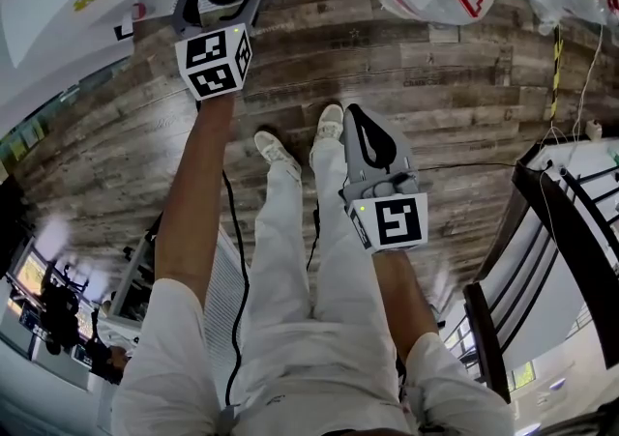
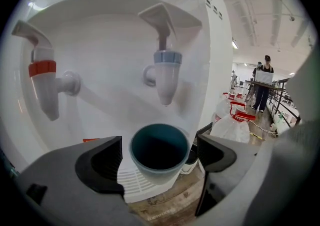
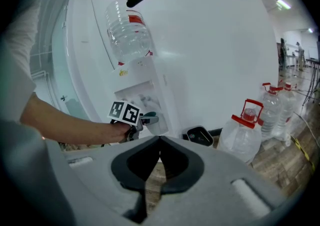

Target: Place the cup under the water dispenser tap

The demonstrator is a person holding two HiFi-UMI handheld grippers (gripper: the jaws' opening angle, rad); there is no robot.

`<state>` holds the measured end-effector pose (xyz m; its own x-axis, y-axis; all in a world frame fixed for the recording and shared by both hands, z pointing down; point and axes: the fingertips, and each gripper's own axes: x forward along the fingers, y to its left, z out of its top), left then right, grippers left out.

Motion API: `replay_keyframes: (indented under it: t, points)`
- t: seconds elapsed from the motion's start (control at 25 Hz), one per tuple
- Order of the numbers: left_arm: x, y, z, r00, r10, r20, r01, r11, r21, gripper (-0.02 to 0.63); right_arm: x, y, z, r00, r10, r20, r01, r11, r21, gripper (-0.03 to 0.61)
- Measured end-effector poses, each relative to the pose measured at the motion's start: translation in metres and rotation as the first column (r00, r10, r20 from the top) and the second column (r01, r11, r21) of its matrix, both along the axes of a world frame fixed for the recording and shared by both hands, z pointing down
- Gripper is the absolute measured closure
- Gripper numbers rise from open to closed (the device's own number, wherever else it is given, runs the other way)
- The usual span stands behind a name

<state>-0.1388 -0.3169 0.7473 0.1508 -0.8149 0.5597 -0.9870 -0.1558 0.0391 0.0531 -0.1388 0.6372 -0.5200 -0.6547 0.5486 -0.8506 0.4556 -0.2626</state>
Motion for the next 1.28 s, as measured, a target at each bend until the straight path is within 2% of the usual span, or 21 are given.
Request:
replay_keyframes:
  t: [0.44,0.88,1.12,1.28]
  points:
    - [0.006,0.034,-0.038,1.000,-0.011,-0.007,0.011,1.000,-0.004,0.155,0.009,0.009,-0.033,0.999,0.036,-0.004,-0.036,0.999,0.038,0.580]
    - [0.000,0.077,-0.110,0.998,-0.030,-0.054,0.032,0.999,0.032,0.158,0.002,0.036,-0.083,0.997,0.070,0.010,-0.071,0.994,0.079,0.580]
    - [-0.003,0.103,-0.158,0.995,-0.053,-0.083,0.057,0.997,0.047,0.219,-0.005,0.050,-0.114,0.997,0.076,0.012,-0.077,0.993,0.088,0.580]
    - [0.000,0.123,-0.195,0.995,-0.037,-0.097,0.043,0.997,0.057,0.251,-0.010,0.057,-0.144,0.997,0.076,0.016,-0.077,0.992,0.104,0.580]
